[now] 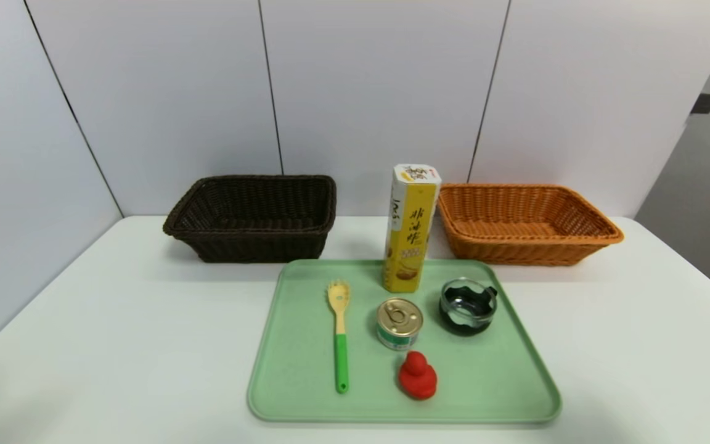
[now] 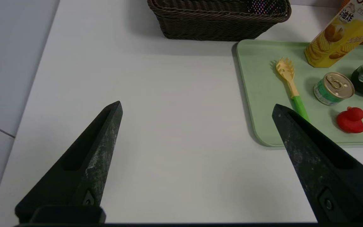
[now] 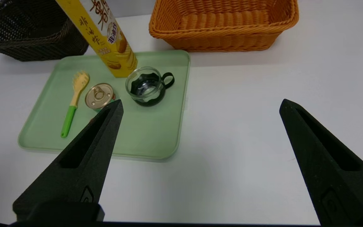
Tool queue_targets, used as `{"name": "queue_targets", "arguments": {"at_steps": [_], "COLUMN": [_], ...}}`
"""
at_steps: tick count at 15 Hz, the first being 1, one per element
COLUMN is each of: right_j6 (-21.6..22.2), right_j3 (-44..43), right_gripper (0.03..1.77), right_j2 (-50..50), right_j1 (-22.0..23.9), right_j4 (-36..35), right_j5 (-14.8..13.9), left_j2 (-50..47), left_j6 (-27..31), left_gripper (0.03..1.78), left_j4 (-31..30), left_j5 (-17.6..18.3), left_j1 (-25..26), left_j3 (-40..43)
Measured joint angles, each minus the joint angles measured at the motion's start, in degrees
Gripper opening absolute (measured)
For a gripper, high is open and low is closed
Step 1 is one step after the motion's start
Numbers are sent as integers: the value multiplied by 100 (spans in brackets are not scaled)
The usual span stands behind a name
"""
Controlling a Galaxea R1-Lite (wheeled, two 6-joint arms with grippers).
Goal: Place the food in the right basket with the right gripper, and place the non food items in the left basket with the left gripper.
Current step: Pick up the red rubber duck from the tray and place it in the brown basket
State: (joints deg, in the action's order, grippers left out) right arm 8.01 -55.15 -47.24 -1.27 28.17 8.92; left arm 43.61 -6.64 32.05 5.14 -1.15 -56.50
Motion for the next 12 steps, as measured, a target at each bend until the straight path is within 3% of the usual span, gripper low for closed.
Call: {"name": "queue_targets", "arguments": {"at_steps": [3, 7, 9, 12], "right_j6": [307, 1404, 1853, 2280], "right_j3": [-551, -1106, -1364, -1599], "right_gripper": [171, 171, 171, 171], "right_j2": [-1301, -2622, -3128, -3749], "right_j1": [-560, -2197, -2938, -3756], "right_j4": [184, 363, 556, 650], "right_j5": [-293, -1239, -1520, -1936], "left_j2": [796, 1491, 1843, 2304], "left_j6": [-344, -396, -571, -1137], "left_gripper": [169, 169, 169, 169], "left_j4": [-30, -562, -642, -673], "left_j5": [249, 297, 96, -608], "left_j1": [-67, -518, -847, -1851], "left_j3": [-176, -118, -129, -140]}}
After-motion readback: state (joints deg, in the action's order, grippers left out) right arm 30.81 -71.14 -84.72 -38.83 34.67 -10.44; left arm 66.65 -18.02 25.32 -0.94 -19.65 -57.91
